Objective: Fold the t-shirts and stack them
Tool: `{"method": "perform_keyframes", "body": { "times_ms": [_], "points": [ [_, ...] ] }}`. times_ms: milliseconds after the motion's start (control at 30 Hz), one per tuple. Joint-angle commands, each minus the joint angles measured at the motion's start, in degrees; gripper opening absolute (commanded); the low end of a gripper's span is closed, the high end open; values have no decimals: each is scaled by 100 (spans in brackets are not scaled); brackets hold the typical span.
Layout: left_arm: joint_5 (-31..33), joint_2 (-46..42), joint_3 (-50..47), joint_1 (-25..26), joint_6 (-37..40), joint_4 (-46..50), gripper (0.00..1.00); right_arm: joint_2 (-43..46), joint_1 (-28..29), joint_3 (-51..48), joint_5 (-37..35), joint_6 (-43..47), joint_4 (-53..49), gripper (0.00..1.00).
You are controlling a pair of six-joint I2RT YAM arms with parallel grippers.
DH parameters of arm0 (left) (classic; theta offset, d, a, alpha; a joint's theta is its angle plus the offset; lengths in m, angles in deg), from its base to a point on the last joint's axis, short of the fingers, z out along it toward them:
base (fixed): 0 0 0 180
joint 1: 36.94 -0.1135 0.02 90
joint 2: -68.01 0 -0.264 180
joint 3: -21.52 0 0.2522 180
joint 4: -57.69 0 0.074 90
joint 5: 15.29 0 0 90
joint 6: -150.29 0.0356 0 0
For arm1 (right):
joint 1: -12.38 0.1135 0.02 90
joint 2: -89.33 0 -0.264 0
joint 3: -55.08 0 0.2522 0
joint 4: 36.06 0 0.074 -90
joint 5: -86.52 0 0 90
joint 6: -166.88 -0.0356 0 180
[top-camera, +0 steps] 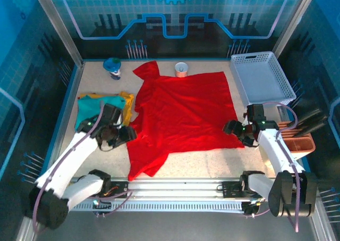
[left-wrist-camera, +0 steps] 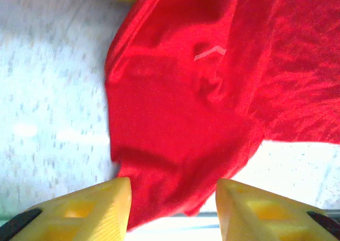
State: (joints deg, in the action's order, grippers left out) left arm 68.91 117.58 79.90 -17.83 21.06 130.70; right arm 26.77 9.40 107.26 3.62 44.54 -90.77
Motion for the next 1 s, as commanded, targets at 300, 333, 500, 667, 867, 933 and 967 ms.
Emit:
{"method": "perform_keyframes", "body": {
  "times_ms": [300, 333, 500, 667, 867, 933, 967],
  "points": [
    [575, -593, -1281, 1938, -2514, 604, 44, 51, -182, -114, 297, 78, 25, 86],
    [656, -463, -1320, 2100, -2599, 523, 44, 47, -183, -117, 305, 78, 34, 86],
    [811, 105, -1534, 2790, -2880, 150, 45, 68, -247, -110, 259, 144, -9, 86],
    [563, 89, -1803, 2949, -2909, -115, 44, 20, -351, -132, 310, 147, 60, 86],
    [541, 98, -1897, 3028, -2841, -151, 41, -123, -420, -115, 415, 166, 122, 86],
    [463, 118, -2006, 3045, -2839, -441, 40, -146, -426, -114, 400, 152, 132, 86],
    [411, 128, -2085, 3065, -2870, -626, 40, -153, -436, -109, 376, 141, 140, 86]
  ]
}}
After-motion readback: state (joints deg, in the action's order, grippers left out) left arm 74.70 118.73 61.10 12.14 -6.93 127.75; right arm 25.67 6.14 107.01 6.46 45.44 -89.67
